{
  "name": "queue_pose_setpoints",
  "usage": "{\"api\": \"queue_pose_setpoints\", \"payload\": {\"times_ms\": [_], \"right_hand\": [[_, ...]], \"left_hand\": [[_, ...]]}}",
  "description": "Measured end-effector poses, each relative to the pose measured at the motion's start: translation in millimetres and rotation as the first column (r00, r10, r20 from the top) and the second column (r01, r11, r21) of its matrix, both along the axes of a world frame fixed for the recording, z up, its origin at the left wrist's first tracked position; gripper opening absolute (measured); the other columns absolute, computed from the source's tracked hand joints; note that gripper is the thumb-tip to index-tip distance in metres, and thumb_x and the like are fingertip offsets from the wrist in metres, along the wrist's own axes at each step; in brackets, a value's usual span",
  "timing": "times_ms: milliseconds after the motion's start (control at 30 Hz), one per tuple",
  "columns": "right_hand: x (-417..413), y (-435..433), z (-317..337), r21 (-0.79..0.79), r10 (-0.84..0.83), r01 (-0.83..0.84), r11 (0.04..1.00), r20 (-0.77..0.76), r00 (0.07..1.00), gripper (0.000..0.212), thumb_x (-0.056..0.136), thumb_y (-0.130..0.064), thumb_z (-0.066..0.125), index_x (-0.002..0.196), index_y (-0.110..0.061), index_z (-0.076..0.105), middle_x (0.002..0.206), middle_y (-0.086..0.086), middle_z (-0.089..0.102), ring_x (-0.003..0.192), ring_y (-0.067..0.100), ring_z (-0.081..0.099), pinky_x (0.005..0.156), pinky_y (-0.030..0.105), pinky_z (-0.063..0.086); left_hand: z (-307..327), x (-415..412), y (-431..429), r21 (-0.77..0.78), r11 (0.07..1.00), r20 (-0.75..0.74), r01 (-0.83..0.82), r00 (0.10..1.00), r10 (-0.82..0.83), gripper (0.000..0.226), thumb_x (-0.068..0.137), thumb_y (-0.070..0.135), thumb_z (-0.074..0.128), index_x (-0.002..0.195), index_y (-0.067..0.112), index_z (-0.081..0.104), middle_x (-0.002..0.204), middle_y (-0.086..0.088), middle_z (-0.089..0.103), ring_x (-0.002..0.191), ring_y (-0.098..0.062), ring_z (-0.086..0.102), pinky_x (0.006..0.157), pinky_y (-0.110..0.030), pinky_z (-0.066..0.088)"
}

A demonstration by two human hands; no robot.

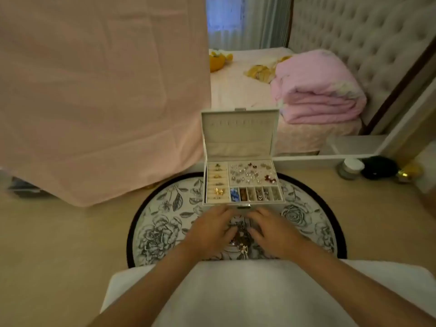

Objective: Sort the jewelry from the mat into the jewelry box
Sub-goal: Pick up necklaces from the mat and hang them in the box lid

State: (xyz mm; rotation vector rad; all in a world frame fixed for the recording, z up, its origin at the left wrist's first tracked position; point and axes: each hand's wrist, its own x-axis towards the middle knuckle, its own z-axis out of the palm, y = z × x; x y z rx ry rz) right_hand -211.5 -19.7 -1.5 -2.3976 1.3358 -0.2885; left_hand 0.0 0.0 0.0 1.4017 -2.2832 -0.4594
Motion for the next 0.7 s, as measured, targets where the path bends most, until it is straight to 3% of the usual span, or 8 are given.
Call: {"api": "queue_pose_setpoints", "payload": {"times_ms": [133,333,533,633,700], "right_hand": [[1,-11,-19,0.022,0.056,-0.055,0.998,-0.049,0.997,0.052,0.088,-0.04,0.048,0.137,-0.025,0.056,0.127,-0.005,0.052,0.109,0.014,0.056,0.092,0.036,0.053],[-10,-13,-40,0.059,0.033,-0.034,0.998,0.009,0.999,0.041,0.087,-0.029,0.072,0.128,-0.027,0.066,0.114,-0.009,0.049,0.102,0.009,0.053,0.095,0.023,0.045],[-3,-11,-34,0.02,-0.06,0.059,0.998,0.014,0.998,0.012,0.084,-0.026,0.079,0.093,-0.023,0.072,0.097,-0.011,0.061,0.09,0.007,0.059,0.08,0.02,0.048],[-2,-9,-27,0.058,-0.056,0.058,0.997,-0.028,0.998,0.007,0.086,-0.025,0.077,0.088,-0.024,0.071,0.088,-0.011,0.066,0.081,0.005,0.061,0.067,0.014,0.045],[-1,-9,-22,0.073,-0.047,0.049,0.996,-0.028,0.998,0.008,0.086,-0.022,0.077,0.086,-0.026,0.07,0.084,-0.012,0.067,0.079,0.004,0.062,0.066,0.014,0.046]], "left_hand": [[-32,-5,-14,-0.094,0.994,0.061,0.051,0.997,-0.045,0.038,0.093,0.032,0.057,0.13,0.026,0.057,0.131,0.008,0.057,0.115,-0.009,0.051,0.092,-0.023,0.045],[-70,-6,-13,-0.242,0.967,0.109,0.076,0.993,-0.051,0.046,0.089,0.045,0.055,0.131,0.025,0.058,0.124,0.004,0.058,0.114,-0.014,0.051,0.092,-0.031,0.046],[-67,-8,-11,-0.18,0.982,0.128,0.052,0.991,-0.029,0.04,0.091,0.046,0.063,0.124,0.025,0.065,0.119,0.003,0.059,0.113,-0.014,0.047,0.094,-0.031,0.042],[-59,-10,-13,-0.129,0.992,0.108,0.017,0.994,-0.003,0.028,0.087,0.045,0.069,0.109,0.029,0.069,0.107,0.012,0.059,0.103,-0.009,0.047,0.086,-0.025,0.039],[-55,-11,-14,-0.094,0.996,0.073,0.005,0.997,0.002,0.018,0.085,0.042,0.072,0.097,0.029,0.069,0.094,0.017,0.059,0.091,-0.005,0.05,0.079,-0.024,0.041]]}}
